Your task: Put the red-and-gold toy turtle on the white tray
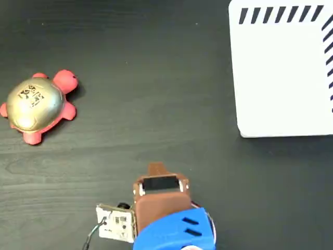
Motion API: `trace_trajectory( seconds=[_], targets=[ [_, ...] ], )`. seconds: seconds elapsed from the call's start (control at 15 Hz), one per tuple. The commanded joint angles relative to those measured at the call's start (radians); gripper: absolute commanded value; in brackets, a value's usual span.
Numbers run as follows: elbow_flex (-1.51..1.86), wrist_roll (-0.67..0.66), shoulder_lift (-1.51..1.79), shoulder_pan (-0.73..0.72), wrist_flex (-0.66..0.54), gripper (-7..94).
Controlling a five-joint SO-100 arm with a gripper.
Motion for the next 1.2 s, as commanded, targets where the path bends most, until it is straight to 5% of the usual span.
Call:
trace_trajectory(
  seconds=[0.0,1.13],
  targets=[
    [-0.011,0.017,0.006,-0.011,0.005,0],
    [-0.012,-0.091,-0.034,-0.127,-0.021,1]
  ],
)
